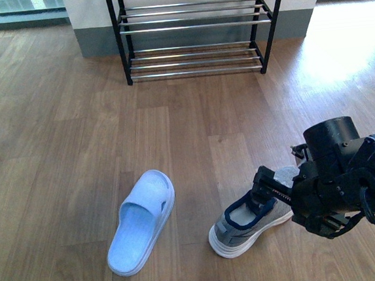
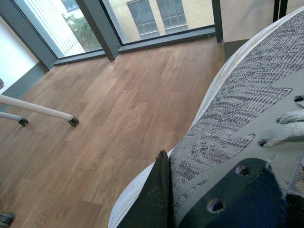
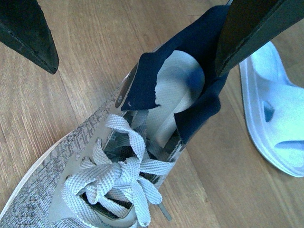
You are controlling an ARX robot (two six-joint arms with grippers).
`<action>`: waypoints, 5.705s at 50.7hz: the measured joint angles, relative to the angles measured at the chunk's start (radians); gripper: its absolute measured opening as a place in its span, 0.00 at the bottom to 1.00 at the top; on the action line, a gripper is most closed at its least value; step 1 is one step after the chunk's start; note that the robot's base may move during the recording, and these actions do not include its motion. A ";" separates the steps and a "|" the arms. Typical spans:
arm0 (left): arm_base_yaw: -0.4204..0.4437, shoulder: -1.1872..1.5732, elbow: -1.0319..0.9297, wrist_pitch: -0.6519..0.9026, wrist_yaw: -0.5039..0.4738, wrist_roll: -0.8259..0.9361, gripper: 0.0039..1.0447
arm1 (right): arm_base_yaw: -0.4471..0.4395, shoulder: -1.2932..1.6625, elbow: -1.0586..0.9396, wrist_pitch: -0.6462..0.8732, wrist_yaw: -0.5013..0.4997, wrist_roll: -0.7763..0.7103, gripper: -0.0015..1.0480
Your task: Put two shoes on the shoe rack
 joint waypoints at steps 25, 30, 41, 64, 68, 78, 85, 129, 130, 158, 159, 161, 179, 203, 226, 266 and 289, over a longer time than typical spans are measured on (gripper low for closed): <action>0.000 0.000 0.000 0.000 0.000 0.000 0.01 | 0.019 0.202 0.178 0.037 0.145 -0.030 0.61; 0.000 0.000 0.000 0.000 0.000 0.000 0.01 | 0.017 0.202 0.178 0.082 0.178 -0.053 0.43; 0.000 0.000 0.000 0.000 0.000 0.000 0.01 | -0.008 0.207 0.170 0.084 0.183 -0.052 0.09; 0.000 0.000 0.000 0.000 0.000 0.000 0.01 | -0.072 -0.073 -0.108 0.174 0.256 -0.389 0.01; 0.000 0.000 0.000 0.000 0.000 0.000 0.01 | -0.069 -0.200 -0.208 0.259 0.254 -0.553 0.01; 0.000 0.000 0.000 0.000 0.000 0.000 0.01 | -0.087 -0.521 -0.414 0.310 0.187 -0.816 0.01; 0.000 0.000 0.000 0.000 0.000 0.000 0.01 | -0.133 -0.792 -0.520 0.227 0.152 -0.894 0.01; 0.000 0.000 0.000 0.000 -0.003 0.000 0.01 | 0.087 -2.324 -0.846 -0.552 0.334 -0.917 0.01; 0.000 0.000 0.000 0.000 -0.003 0.000 0.01 | 0.088 -2.324 -0.846 -0.552 0.334 -0.916 0.01; 0.000 0.000 0.000 0.000 -0.003 0.000 0.01 | 0.092 -2.324 -0.846 -0.552 0.334 -0.916 0.01; 0.000 0.000 0.000 0.000 -0.001 0.000 0.01 | 0.092 -2.324 -0.846 -0.552 0.334 -0.916 0.01; 0.000 0.000 0.000 0.000 0.001 0.000 0.01 | 0.092 -2.324 -0.846 -0.552 0.335 -0.916 0.01; -0.001 -0.001 0.000 0.000 -0.004 0.000 0.01 | 0.092 -2.324 -0.846 -0.552 0.332 -0.915 0.01; -0.001 -0.001 0.000 0.000 -0.002 0.000 0.01 | 0.092 -2.324 -0.846 -0.552 0.336 -0.914 0.01; -0.002 0.000 0.000 0.000 0.001 0.000 0.01 | 0.092 -2.327 -0.846 -0.552 0.340 -0.914 0.01; -0.002 0.000 0.000 0.000 0.000 0.000 0.01 | 0.092 -2.327 -0.846 -0.552 0.336 -0.914 0.01; -0.002 0.000 0.000 0.000 -0.002 0.000 0.01 | 0.092 -2.326 -0.846 -0.552 0.336 -0.914 0.01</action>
